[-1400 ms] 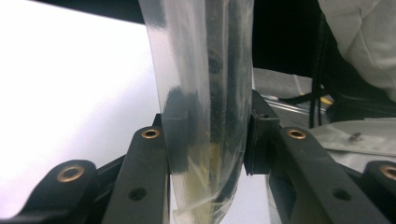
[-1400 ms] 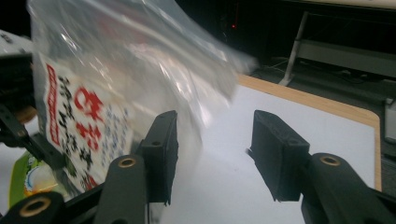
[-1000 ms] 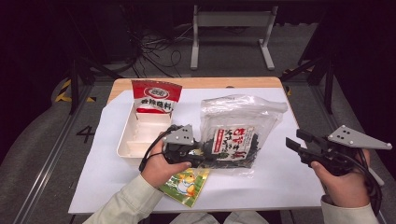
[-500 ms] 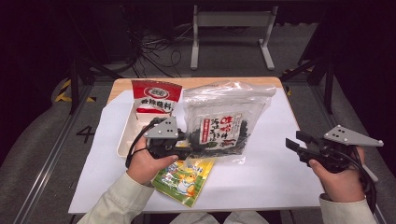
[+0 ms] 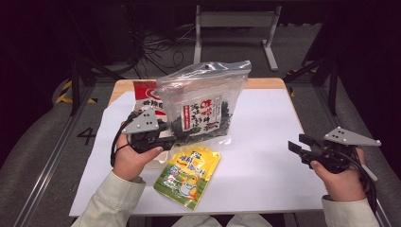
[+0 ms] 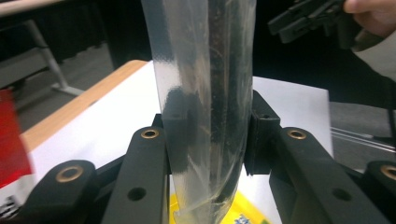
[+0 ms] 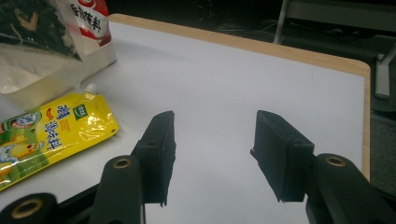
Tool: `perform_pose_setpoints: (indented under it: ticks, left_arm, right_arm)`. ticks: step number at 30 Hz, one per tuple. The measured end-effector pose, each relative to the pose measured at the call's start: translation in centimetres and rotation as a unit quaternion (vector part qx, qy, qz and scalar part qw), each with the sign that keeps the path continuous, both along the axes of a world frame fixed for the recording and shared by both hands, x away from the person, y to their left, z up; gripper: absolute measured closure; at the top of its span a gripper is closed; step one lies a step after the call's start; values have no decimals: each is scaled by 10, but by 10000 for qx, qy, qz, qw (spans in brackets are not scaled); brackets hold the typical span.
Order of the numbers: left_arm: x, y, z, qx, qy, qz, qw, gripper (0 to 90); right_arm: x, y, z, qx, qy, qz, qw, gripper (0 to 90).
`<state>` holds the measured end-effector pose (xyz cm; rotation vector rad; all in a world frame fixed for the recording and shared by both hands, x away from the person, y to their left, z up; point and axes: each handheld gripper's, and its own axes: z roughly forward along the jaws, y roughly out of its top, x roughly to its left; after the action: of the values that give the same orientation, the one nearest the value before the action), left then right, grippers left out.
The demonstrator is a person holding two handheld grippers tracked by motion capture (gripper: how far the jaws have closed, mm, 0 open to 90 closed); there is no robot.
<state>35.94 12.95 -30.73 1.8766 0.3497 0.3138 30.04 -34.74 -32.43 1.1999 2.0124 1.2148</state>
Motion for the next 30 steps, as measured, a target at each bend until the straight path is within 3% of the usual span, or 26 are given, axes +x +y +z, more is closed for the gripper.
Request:
perform_pose_setpoints:
  ticks: [6,17,30]
  left_arm:
    - [5,13,0,-64,-201,304,9993,675]
    - [13,39,-3,-76,-300,806,9963,674]
    - [23,67,-16,11,-385,1475,9883,673]
  right_arm:
    - [2,0,-3,-32,84,-47,9999,471]
    - [4,-2,-6,-96,117,-69,9999,471]
    - [7,0,-6,-80,127,-50,9999,465]
